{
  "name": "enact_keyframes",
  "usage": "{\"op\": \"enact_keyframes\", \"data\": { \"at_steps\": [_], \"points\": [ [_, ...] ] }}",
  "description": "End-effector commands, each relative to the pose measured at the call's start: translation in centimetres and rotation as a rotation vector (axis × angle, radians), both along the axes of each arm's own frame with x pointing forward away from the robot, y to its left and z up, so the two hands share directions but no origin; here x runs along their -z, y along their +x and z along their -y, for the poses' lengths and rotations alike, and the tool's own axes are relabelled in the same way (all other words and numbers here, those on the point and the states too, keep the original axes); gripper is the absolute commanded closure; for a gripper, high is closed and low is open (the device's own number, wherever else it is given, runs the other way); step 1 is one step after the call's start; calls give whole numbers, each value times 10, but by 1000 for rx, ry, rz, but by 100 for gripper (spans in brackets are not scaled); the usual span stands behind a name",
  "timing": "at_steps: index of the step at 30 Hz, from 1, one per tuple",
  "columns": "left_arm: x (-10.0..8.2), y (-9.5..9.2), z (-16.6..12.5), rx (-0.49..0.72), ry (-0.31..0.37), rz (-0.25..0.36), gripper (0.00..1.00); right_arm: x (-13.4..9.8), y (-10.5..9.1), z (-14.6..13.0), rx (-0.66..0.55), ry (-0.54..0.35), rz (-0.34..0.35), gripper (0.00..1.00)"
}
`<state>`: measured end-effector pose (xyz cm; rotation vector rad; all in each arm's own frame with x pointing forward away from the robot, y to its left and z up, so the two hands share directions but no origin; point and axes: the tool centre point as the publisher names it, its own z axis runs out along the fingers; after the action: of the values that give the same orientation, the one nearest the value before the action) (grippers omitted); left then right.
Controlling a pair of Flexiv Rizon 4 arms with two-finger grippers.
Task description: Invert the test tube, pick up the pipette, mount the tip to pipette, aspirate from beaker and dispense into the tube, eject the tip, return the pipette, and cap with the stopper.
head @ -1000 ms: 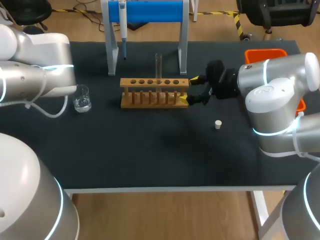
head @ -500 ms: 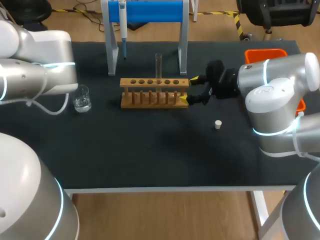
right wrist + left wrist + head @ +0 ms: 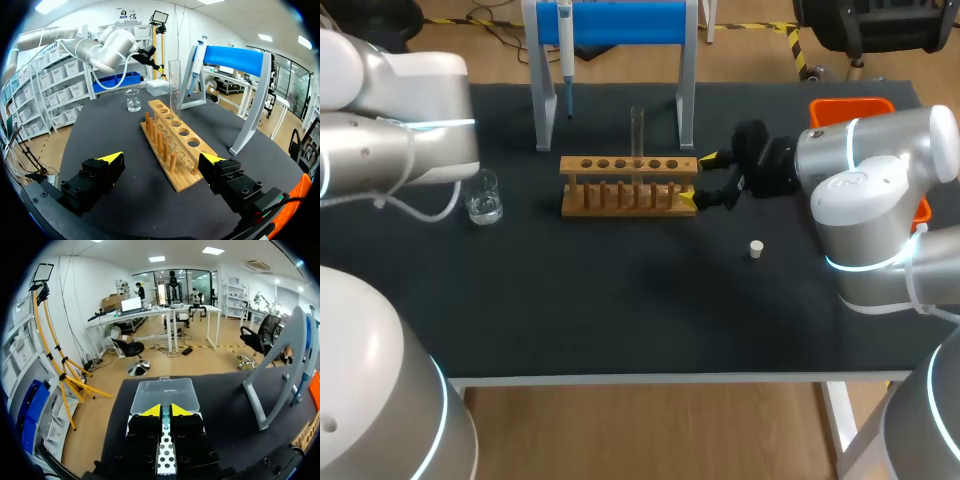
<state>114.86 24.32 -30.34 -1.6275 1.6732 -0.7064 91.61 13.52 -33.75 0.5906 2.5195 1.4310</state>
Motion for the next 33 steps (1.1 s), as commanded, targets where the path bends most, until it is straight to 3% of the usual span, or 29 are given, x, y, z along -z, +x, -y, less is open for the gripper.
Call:
{"op": "enact_keyframes", "data": {
  "at_steps": [1, 8, 12, 19, 25, 33],
  "points": [
    [-19, -11, 3, 7, -6, 12, 100, -1, 0, 1, -1, -1, -1, 0],
    [-50, -32, 22, 65, 3, 47, 100, -1, 0, 1, -1, -1, -1, 0],
    [-72, -58, 48, 211, 16, 75, 100, -1, 0, 1, -1, -1, -1, 0],
    [-101, -128, 117, 553, -13, 114, 100, -1, 0, 1, -1, -1, -1, 0],
    [-112, -194, 180, 871, -29, 115, 100, -1, 0, 1, -1, -1, -1, 0],
    [-112, -194, 180, 871, -29, 115, 100, -1, 0, 1, -1, -1, -1, 0]
  ]
}}
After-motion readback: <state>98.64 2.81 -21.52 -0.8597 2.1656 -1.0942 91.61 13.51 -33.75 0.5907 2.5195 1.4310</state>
